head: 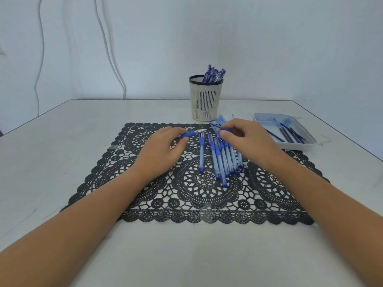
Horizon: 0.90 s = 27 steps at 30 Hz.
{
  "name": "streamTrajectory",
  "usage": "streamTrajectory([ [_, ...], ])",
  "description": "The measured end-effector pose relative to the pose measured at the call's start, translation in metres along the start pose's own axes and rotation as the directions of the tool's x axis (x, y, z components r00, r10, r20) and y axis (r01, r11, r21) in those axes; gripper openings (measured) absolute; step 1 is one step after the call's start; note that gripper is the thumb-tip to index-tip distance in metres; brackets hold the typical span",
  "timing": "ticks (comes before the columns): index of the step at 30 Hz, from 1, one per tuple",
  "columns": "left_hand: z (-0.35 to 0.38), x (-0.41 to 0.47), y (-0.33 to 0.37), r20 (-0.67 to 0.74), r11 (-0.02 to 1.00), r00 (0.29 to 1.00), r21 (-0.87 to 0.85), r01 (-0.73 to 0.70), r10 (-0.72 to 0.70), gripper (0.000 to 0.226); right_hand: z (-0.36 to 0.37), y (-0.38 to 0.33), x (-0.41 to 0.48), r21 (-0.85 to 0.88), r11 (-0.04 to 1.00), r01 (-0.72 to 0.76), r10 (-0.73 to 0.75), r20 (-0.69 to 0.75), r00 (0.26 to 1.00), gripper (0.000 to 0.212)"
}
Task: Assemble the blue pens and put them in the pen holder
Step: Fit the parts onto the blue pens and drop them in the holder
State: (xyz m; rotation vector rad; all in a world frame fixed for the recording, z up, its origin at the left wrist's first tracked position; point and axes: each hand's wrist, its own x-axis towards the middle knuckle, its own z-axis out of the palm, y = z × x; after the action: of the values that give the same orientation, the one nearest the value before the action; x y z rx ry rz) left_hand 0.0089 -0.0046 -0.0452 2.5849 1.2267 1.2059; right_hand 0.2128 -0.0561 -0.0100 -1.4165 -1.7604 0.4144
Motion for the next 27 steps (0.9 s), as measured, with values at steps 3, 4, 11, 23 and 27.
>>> streamTrajectory([
  [3,0.001,-0.001,0.000,0.025,0.999,0.999,0.014,-0.029,0.029,0.027,0.001,0.003,0.001,-0.010,1.000,0.005,-0.005,0.012,1.000,0.007],
  [4,0.002,-0.001,0.000,0.036,0.999,0.999,0.024,-0.038,0.037,0.030,0.002,0.004,0.001,-0.019,1.000,0.014,-0.013,0.022,1.000,0.007],
  [11,0.001,-0.002,0.002,0.068,0.990,0.991,0.062,-0.123,0.119,0.042,0.003,0.002,0.000,-0.081,0.995,0.057,-0.051,0.076,0.996,0.010],
  [23,0.000,-0.003,0.005,0.058,0.983,0.983,0.050,-0.177,0.174,0.037,0.004,0.001,0.000,-0.115,0.990,0.086,-0.076,0.094,0.993,0.009],
  [27,0.001,-0.003,0.007,0.086,0.966,0.969,0.097,-0.238,0.230,0.038,0.009,0.001,-0.002,-0.107,0.990,0.094,-0.076,0.167,0.983,0.014],
])
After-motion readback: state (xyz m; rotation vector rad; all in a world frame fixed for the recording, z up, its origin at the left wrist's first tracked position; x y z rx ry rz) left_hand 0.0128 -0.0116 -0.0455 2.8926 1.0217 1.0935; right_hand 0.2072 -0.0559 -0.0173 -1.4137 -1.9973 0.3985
